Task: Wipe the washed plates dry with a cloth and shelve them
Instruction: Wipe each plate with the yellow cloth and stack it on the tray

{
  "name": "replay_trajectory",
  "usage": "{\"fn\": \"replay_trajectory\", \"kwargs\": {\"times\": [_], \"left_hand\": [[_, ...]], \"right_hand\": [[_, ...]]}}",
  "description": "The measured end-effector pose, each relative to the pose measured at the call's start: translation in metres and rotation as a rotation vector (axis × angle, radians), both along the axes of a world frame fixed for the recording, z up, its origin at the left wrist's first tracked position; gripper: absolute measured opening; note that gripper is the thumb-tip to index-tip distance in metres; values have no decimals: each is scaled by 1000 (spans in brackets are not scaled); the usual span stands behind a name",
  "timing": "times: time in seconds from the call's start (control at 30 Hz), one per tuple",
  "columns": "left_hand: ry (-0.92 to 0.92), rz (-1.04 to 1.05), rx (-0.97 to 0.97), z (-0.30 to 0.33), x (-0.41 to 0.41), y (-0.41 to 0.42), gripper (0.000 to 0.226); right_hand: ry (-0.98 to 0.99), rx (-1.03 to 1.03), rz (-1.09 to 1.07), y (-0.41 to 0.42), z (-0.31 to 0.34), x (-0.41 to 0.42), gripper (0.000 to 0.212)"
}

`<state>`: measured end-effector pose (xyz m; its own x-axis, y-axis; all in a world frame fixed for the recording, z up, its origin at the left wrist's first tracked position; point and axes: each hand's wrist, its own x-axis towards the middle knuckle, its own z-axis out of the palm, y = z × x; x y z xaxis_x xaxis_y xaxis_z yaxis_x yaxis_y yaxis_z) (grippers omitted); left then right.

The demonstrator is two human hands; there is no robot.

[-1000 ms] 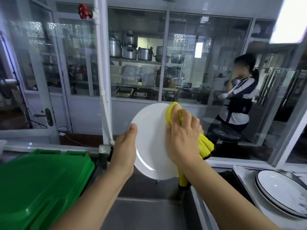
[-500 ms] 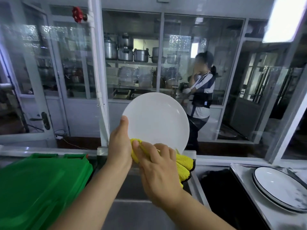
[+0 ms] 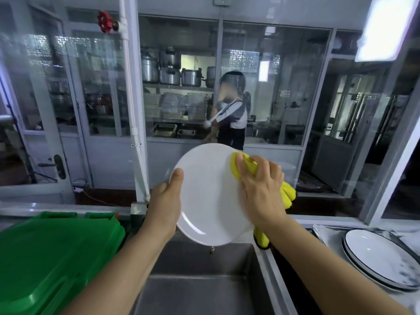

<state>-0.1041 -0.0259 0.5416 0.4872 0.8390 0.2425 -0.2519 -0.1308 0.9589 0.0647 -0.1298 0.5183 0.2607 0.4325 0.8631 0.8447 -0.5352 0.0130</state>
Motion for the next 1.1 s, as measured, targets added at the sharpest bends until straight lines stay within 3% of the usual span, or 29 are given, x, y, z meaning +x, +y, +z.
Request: {"fn": "replay_trajectory", "kwargs": {"times": [0.2,0.47,0.67,0.73,0.8,0.87,0.93,1.1], "left_hand": [[46,-9,-17,-6,15,5,52],[-47,62,-141,-4,15,6,47],[-64,90,-148,-4,2,19,44],[-86,100,-136,-5,-1,21,42],[-93,100,-154,-7,-3,24,41],[-94,89,-187,-9,-3,26,42],[-95,60,-199,-11,-1,25,40],[35,51,-104,-17,10,41,36]], "right_hand": [[-87,-18,33,25,8,-20,57],[-234,-174,335,31,-30,-66,52],[-283,-163,324,4,-46,-24,47],[-149,-53,237,0,-36,-7,47],[167,132,233,-1,-21,3,48],[540,253,358,0,-6,4,45],[773,268,488,1,1,0,43],[1073,360,828,-7,10,-24,26]]}}
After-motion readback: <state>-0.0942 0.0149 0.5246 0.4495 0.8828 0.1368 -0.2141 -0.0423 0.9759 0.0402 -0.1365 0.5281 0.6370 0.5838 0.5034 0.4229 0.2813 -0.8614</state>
